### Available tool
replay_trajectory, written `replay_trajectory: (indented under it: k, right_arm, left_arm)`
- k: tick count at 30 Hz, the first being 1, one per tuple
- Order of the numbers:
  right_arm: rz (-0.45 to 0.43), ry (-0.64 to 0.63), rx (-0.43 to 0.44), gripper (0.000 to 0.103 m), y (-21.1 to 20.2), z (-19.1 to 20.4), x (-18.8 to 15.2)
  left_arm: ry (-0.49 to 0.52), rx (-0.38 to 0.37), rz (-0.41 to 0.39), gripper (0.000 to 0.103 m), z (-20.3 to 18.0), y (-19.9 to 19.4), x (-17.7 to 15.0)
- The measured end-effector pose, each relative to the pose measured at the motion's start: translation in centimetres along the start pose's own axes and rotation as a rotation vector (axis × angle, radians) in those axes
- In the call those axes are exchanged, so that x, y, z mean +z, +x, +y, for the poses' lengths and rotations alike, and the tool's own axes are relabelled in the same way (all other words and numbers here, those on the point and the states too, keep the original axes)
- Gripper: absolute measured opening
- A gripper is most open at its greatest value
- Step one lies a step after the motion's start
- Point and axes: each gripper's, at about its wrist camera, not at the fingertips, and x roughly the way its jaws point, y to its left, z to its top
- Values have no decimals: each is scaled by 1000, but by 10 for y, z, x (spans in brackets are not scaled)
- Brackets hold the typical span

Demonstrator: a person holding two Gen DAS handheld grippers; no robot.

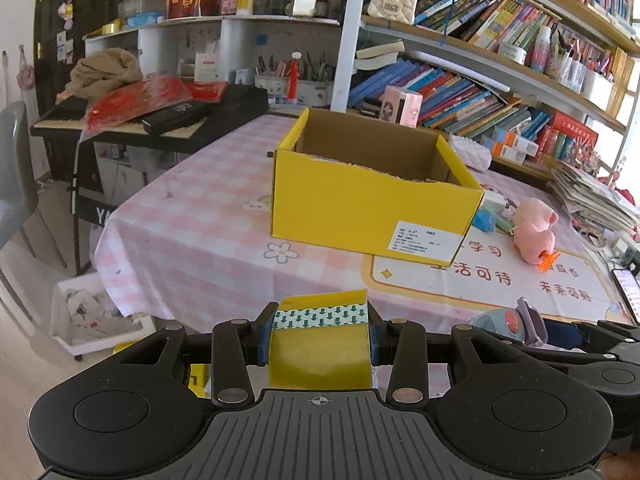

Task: Organize objects
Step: 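Carry tape roll in left tool and toy car in right tool over yellow box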

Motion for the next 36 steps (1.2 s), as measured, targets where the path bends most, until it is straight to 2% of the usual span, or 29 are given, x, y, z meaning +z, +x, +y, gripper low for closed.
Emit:
replay_trajectory:
  k: [11, 22, 31, 36]
  right_arm:
    - [3, -27, -18, 61, -4, 9, 3]
    - [29, -12, -5, 61, 8, 2, 7]
    - [2, -29, 27, 61, 28, -7, 36]
    - [-48, -53, 50, 61, 39, -10, 59]
  left_arm:
    - [-8, -27, -1, 39, 0, 1, 2]
    - [-10, -15, 7, 39, -4, 13, 8]
    - [-5, 3, -44, 39, -12, 29, 35]
    - [-26, 15, -84, 39, -12, 43, 51]
